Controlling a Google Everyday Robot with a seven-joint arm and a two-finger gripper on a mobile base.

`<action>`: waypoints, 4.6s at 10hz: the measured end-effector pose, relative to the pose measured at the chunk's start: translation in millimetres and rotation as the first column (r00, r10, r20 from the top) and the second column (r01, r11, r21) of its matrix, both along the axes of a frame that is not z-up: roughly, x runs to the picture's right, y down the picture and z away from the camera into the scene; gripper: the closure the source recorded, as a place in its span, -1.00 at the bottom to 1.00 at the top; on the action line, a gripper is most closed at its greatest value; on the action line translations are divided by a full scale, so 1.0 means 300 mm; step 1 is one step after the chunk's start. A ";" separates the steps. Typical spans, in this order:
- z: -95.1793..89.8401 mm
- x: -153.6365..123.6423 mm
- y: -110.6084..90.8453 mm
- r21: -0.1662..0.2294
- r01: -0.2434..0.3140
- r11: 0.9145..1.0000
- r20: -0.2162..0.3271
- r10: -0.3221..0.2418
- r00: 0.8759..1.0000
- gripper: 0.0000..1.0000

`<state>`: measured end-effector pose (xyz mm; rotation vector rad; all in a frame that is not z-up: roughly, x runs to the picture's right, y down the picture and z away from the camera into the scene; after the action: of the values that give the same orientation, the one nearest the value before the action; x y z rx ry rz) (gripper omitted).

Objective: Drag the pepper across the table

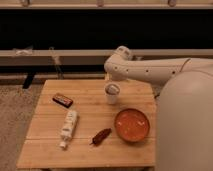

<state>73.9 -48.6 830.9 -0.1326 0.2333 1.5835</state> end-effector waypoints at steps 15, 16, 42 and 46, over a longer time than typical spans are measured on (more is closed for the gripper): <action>0.000 0.000 0.000 0.000 0.000 1.000 0.000 0.000 1.000 -0.60; 0.000 0.000 0.000 0.000 0.000 1.000 0.000 0.000 1.000 -0.60; -0.203 -0.411 1.111 -0.249 0.432 0.867 0.256 -0.371 0.893 -0.60; -0.225 -0.425 1.096 -0.194 0.447 0.873 0.234 -0.402 0.885 -0.60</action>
<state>-53.6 280.2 763.5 -0.3929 0.2875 1.0869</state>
